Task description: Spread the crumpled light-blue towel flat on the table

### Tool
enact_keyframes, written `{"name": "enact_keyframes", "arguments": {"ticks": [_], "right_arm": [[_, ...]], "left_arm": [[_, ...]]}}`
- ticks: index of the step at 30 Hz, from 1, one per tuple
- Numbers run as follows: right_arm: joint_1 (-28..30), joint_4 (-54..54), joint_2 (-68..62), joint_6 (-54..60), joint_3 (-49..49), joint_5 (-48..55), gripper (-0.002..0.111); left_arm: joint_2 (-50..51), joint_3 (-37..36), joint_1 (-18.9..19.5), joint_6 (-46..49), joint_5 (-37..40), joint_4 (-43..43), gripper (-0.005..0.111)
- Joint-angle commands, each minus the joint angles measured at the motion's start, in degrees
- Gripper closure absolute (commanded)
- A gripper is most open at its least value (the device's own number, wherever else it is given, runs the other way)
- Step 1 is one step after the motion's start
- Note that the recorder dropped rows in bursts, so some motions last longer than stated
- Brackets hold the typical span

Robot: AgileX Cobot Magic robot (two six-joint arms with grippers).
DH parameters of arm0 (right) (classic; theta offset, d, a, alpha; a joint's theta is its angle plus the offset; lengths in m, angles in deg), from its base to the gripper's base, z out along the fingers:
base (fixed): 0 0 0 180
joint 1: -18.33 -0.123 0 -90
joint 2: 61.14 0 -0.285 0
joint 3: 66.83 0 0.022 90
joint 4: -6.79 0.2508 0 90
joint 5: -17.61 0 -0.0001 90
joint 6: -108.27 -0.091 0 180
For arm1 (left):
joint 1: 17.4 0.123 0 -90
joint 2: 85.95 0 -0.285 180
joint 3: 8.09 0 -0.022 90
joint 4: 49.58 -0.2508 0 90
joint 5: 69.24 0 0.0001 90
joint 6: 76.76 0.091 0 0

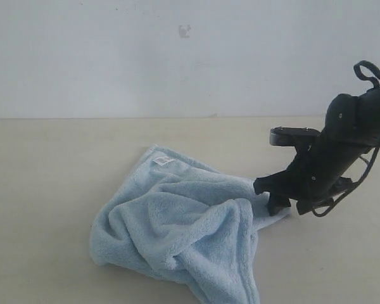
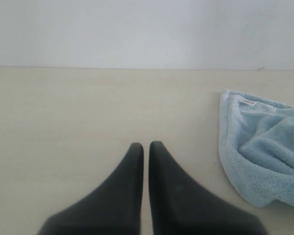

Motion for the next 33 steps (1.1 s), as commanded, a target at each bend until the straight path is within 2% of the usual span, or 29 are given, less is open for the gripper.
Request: {"name": "enact_keyframes", "arguments": {"ticks": [1,3,6,9,11,16,23,25,29,33], "right_arm": [[0.07,15.16,0.61,16.59,0.12,2.07,0.052],[0.07,22.5,0.61,25.54,0.12,4.23,0.053],[0.07,27.92,0.61,29.44,0.12,5.79,0.065],[0.07,26.71,0.61,28.55,0.12,4.97,0.079],[0.07,21.53,0.61,24.09,0.12,2.79,0.081],[0.07,4.58,0.61,9.31,0.12,-0.19,0.081],[0.07,2.62,0.61,8.6,0.12,-1.0,0.08],[0.07,2.21,0.61,8.84,0.12,-1.24,0.074],[0.07,2.21,0.61,8.71,0.12,-1.84,0.055],[0.07,2.09,-0.15,9.46,0.12,-2.4,0.054]], "left_arm": [[-0.21,0.06,-0.56,0.02,-0.17,-0.01,0.103],[-0.21,0.06,-0.56,0.02,-0.17,-0.01,0.103],[-0.21,0.06,-0.56,0.02,-0.17,-0.01,0.103],[-0.21,0.06,-0.56,0.02,-0.17,-0.01,0.103],[-0.21,0.06,-0.56,0.02,-0.17,-0.01,0.103],[-0.21,0.06,-0.56,0.02,-0.17,-0.01,0.103],[-0.21,0.06,-0.56,0.02,-0.1,-0.01,0.103],[-0.21,0.06,-0.56,0.02,-0.1,-0.01,0.103],[-0.21,0.06,-0.56,0.02,-0.1,-0.01,0.103],[-0.21,0.06,-0.56,0.02,-0.1,-0.01,0.103]]}}
